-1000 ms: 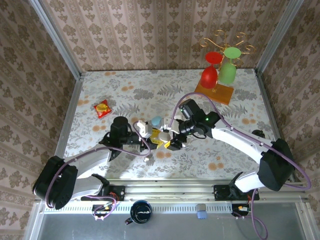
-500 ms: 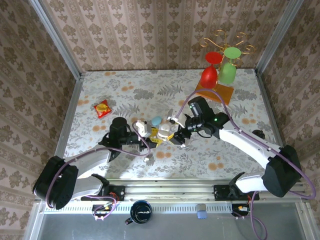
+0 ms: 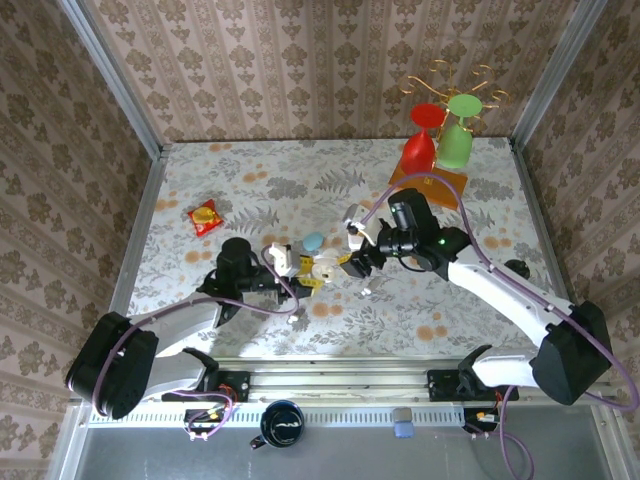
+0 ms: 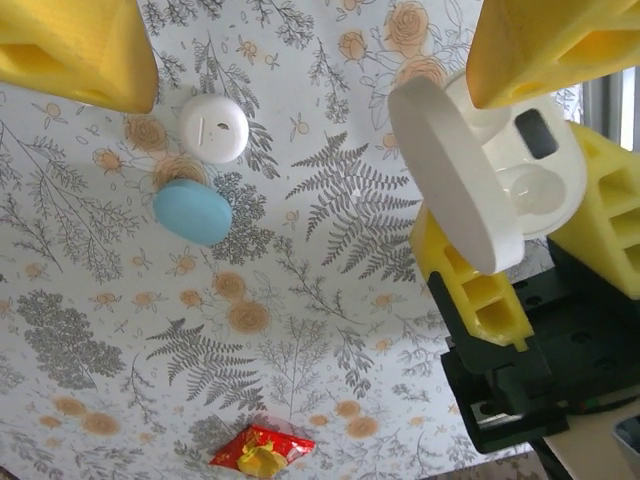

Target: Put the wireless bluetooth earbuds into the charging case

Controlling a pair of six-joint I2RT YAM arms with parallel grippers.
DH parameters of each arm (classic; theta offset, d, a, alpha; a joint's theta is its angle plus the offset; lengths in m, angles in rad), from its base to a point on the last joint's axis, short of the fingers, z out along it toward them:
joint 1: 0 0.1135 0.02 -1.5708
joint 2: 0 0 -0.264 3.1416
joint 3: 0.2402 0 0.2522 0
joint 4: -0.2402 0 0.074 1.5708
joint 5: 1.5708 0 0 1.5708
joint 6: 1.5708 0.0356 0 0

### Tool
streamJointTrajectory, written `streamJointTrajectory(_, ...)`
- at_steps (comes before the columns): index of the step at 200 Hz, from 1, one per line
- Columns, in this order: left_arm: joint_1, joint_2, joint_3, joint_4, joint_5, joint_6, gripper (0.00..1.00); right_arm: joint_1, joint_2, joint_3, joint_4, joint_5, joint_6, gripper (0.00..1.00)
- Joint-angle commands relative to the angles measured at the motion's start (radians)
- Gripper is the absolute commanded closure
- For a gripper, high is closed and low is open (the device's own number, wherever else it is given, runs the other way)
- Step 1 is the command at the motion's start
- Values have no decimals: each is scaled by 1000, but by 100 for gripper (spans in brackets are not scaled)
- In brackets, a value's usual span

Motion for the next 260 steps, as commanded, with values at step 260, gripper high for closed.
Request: streamJointTrajectory(260, 130, 31, -102, 519, -228, -256, 73, 75, -27, -463, 283, 375, 1409, 14)
